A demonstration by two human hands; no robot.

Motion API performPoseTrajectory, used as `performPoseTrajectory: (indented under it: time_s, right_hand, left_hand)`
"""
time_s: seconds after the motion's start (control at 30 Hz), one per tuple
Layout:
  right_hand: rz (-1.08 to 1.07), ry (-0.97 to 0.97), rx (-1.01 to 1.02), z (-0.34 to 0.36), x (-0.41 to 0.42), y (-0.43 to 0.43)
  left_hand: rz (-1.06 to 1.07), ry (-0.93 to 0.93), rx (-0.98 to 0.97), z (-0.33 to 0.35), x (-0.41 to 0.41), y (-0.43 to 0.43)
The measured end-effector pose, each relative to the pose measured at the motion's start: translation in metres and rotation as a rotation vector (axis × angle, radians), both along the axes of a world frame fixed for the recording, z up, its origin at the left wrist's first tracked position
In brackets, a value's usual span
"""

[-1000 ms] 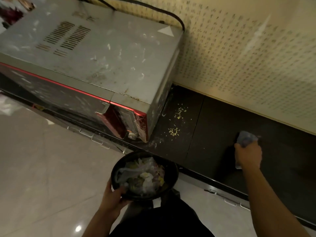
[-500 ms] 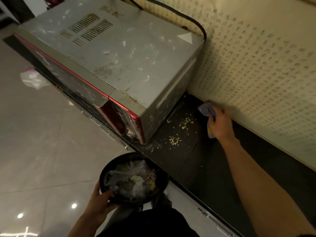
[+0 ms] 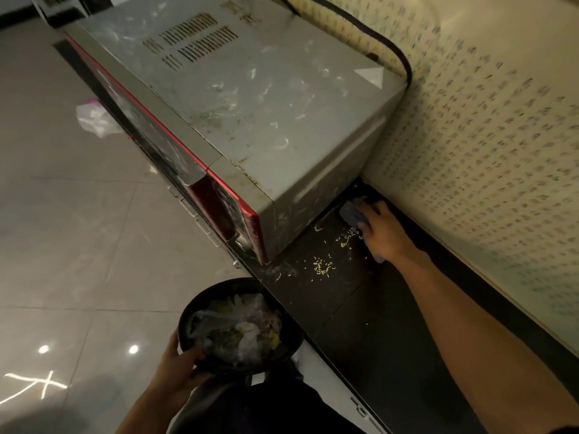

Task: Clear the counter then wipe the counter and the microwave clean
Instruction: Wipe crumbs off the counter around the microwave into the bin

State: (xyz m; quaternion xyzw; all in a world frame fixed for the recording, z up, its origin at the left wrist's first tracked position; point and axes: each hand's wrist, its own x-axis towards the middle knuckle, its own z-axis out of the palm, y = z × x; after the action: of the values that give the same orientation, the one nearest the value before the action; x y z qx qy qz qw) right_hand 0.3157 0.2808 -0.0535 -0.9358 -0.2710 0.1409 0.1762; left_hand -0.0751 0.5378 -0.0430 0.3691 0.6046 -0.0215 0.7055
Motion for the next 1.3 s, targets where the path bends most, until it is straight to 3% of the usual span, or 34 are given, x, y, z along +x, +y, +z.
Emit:
performPoseTrajectory:
  time_s: [0.3,0.53,0.87,1.3]
  right_hand:
    - [0.104,0.119,0.138,0.013,-0.079,0.012]
    - [-0.176,-0.017,0.125,0.019,-0.063,-0.005]
    - [-0.407,0.109,0.184,0.015,-0.099,0.024]
    - [-0.351,0.139,0.263,0.012,-0.167,0.075]
  left_hand:
    - [0.011,-0.02,-0.029,0.007,0.009,0.002]
    - [0.007,-0.022,0.004,0.01,0.006,0.01]
    - [-0.005,-0.061,-0.008,0.01,0.001,0.019]
    - [-0.001,-0.088,-0.064,-0.001,0.001,0.026]
